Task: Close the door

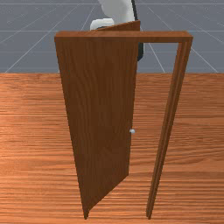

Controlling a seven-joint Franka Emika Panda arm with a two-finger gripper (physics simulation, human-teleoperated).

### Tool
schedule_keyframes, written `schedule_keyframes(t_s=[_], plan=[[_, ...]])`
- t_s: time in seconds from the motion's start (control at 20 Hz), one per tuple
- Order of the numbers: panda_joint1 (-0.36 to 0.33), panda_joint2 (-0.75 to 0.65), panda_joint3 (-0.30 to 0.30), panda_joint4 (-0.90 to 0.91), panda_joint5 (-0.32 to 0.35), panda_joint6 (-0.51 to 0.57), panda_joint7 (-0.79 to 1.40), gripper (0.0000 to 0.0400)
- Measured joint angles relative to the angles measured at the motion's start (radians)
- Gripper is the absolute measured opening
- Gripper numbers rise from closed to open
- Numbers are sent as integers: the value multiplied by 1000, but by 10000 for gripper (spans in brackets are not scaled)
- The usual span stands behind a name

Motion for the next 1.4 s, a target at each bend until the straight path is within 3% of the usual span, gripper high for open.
schedule_keyframes(t_s=[0.05,0.1,0.15,0.25,0.55,0.8,0.9,0.95,1.2,1.4], plan=[[0,0,0,0,0,0,0,243],[0,0,0,0,0,0,0,148],[0,0,0,0,0,0,0,90],[0,0,0,0,0,0,0,33],[-5,173,6,285,7,-111,-11,2],[-13,166,2,296,8,-136,-20,0],[-17,254,4,454,11,-197,-25,0],[-22,387,7,694,14,-301,-34,0],[-23,398,4,697,15,-301,-23,0],[82,415,17,728,-6,-321,96,0]])
